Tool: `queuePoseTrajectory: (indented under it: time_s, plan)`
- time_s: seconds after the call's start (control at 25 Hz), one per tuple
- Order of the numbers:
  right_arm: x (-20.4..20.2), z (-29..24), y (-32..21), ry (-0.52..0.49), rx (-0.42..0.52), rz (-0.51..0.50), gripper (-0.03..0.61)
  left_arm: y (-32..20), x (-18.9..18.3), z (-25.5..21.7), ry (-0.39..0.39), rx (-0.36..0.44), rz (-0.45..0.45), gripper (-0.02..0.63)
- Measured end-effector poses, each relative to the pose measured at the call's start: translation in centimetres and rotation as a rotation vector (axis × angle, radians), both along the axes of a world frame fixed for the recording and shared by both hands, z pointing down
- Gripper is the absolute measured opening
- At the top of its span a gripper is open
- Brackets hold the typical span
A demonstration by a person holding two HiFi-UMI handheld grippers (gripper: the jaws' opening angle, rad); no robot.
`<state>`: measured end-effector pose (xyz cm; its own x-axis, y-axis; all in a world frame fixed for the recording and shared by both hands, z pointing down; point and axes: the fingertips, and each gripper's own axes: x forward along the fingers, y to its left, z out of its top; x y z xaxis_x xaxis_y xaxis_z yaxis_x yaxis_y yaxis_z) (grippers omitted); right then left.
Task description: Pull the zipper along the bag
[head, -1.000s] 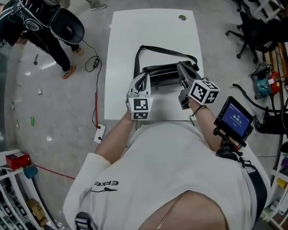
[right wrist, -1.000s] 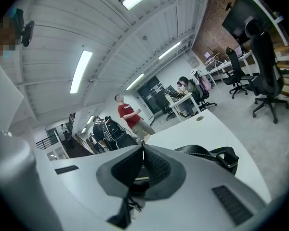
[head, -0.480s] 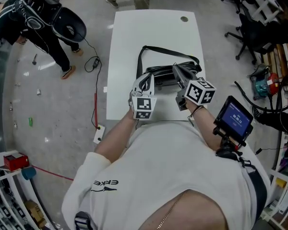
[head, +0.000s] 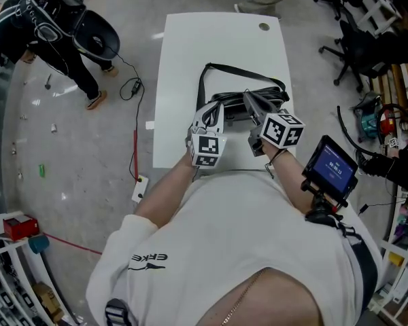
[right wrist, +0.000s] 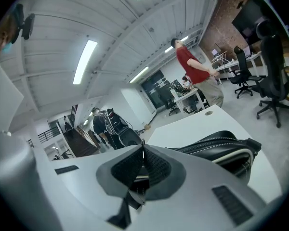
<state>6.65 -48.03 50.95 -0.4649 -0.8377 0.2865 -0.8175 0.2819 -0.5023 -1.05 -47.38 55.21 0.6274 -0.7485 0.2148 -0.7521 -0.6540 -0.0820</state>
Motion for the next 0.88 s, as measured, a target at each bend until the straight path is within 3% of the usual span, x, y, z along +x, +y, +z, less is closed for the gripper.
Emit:
queuePoseTrajectory:
  time_s: [0.24,0.4,0.64,0.88]
  plan:
    - [1.1,-0.3,-0.2,0.004,0.001,0.026,0.009,-0.1,-1.0,0.3,-0.023,-0.012,-0.004,0.005]
    - [1.6,-0.4,-0.3,0.009,0.001,0.038,0.009,0.6,-1.4,2.0,-0.055,-0.053,0.049,0.006]
    - [2.2,-0.1,-0.4,0.034,-0.003,0.049,0.009,1.3,0.3,4.0,-0.161,-0.037,0.139,0.006]
    - [2.6,0.1,-0.4,0.063,-0.009,0.052,0.009,0.9,1.1,4.4,-0.169,-0.034,0.145,0.006]
